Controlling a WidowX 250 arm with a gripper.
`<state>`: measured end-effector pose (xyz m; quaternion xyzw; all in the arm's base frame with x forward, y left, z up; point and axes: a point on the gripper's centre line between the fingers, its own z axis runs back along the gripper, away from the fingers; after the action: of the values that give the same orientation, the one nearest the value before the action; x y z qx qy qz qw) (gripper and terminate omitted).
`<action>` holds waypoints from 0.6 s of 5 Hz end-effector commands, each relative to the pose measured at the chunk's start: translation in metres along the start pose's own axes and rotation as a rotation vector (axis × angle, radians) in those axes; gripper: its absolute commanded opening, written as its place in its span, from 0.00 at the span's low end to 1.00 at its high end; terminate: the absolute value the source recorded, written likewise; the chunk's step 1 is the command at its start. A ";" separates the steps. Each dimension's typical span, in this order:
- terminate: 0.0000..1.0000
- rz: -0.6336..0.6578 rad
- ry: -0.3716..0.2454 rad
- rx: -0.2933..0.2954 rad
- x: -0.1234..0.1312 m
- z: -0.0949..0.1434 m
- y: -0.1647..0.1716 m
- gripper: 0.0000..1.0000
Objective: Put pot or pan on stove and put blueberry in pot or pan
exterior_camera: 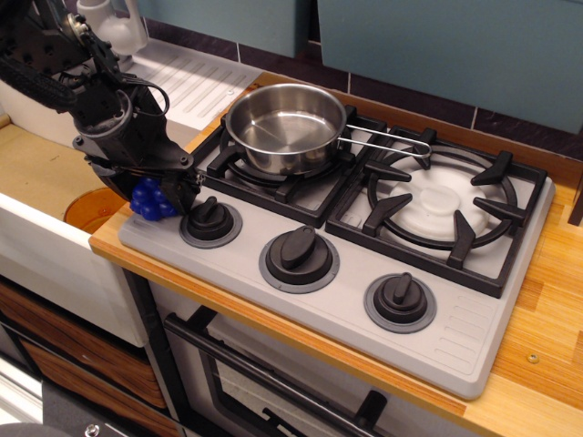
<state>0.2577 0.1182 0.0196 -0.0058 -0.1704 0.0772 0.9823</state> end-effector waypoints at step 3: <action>0.00 0.006 0.103 0.042 0.038 0.069 -0.007 0.00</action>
<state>0.2610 0.1155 0.0798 -0.0020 -0.0845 0.0845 0.9928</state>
